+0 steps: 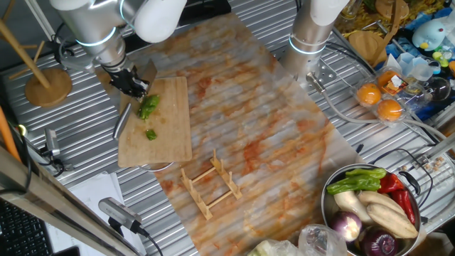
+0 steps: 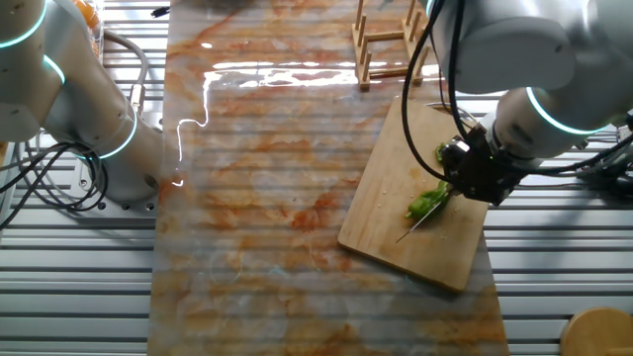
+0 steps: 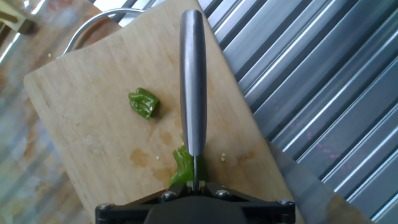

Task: Chop the chili peppers

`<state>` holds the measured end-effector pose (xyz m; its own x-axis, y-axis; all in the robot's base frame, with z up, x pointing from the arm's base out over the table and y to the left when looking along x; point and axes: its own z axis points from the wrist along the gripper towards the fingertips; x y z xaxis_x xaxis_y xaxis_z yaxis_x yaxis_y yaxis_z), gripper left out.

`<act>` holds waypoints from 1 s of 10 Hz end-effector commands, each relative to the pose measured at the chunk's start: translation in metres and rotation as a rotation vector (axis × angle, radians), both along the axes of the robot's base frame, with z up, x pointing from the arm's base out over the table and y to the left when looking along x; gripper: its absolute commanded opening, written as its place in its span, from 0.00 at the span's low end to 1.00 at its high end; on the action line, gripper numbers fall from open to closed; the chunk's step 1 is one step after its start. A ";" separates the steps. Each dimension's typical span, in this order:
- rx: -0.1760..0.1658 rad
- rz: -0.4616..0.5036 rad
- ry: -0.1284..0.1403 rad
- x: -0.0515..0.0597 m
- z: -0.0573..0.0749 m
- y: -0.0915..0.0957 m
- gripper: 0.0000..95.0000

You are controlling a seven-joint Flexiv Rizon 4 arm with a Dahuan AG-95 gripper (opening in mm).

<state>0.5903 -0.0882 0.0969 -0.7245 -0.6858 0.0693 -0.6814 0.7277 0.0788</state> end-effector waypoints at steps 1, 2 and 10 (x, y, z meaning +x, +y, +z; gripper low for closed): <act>0.015 0.006 0.009 0.001 -0.003 0.001 0.00; 0.027 0.003 0.012 -0.001 -0.004 0.001 0.00; 0.040 -0.004 0.029 -0.004 -0.010 0.010 0.00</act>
<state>0.5864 -0.0767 0.0867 -0.7245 -0.6866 0.0608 -0.6764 0.7252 0.1288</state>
